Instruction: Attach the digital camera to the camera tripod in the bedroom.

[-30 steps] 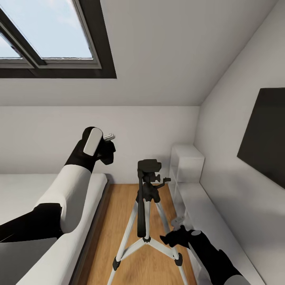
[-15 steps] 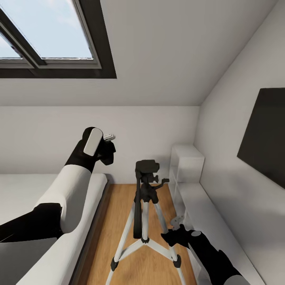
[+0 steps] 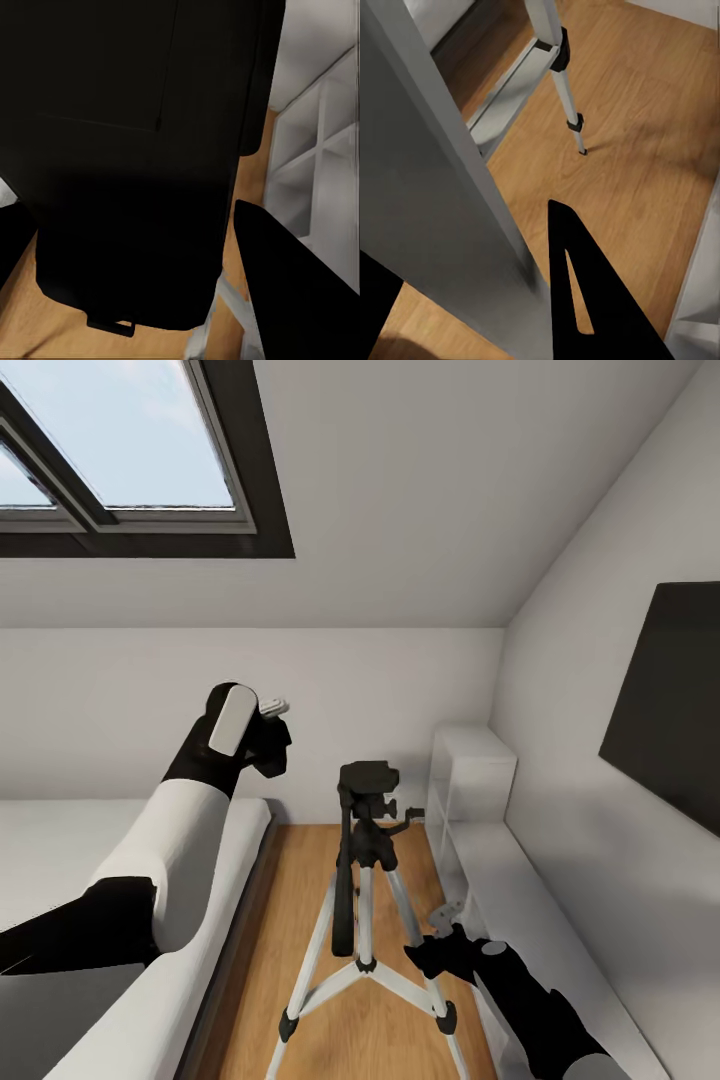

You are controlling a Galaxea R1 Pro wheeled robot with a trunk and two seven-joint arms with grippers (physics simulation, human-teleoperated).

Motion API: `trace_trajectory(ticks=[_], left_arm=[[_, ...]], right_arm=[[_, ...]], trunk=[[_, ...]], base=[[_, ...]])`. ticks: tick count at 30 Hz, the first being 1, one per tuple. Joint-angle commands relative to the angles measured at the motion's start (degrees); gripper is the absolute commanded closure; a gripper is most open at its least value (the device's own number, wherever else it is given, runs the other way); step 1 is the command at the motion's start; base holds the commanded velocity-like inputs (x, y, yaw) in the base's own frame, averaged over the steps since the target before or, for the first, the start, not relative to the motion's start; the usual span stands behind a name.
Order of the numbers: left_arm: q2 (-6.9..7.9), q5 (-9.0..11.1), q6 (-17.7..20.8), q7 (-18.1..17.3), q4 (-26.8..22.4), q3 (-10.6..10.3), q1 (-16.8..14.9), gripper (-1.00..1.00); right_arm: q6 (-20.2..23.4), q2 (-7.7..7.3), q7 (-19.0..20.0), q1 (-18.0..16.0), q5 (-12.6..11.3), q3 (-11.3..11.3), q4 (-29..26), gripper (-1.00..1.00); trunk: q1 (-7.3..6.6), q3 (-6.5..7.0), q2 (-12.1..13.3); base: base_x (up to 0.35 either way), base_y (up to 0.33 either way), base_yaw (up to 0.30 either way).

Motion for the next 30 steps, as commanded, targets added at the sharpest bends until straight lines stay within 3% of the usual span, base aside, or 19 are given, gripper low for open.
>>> trace_trajectory(ticks=[1,8,20,30], left_arm=[[-0.38,0.42,0.2,0.93,-0.38,0.3,0.31,1.0],[-0.99,0.09,0.17,3.56,-2.58,-0.85,2.59,1.0],[-0.99,-0.47,-0.61,3.99,-6.38,-1.03,4.59,1.0],[2.3,0.02,-2.38,3.48,-9.59,-0.68,5.16,1.0]], right_arm=[[-0.1,-0.04,0.12,-0.01,0.32,-0.11,-0.43,1.0],[-0.66,-0.12,-0.05,-0.02,0.36,-0.65,-2.17,1.0],[0.82,-0.25,0.51,-0.02,0.04,-1.61,-5.89,1.0],[3.82,-0.28,2.79,-0.02,-0.25,-4.37,-8.87,1.0]], trunk=[[0.02,-0.03,-0.06],[0.02,-0.03,-0.06],[0.02,-0.03,-0.06],[0.02,-0.03,-0.06]], base=[[-0.007,0.009,0.0],[-0.003,0.003,0.0],[0.0,0.0,0.0],[0.0,0.0,0.0]])
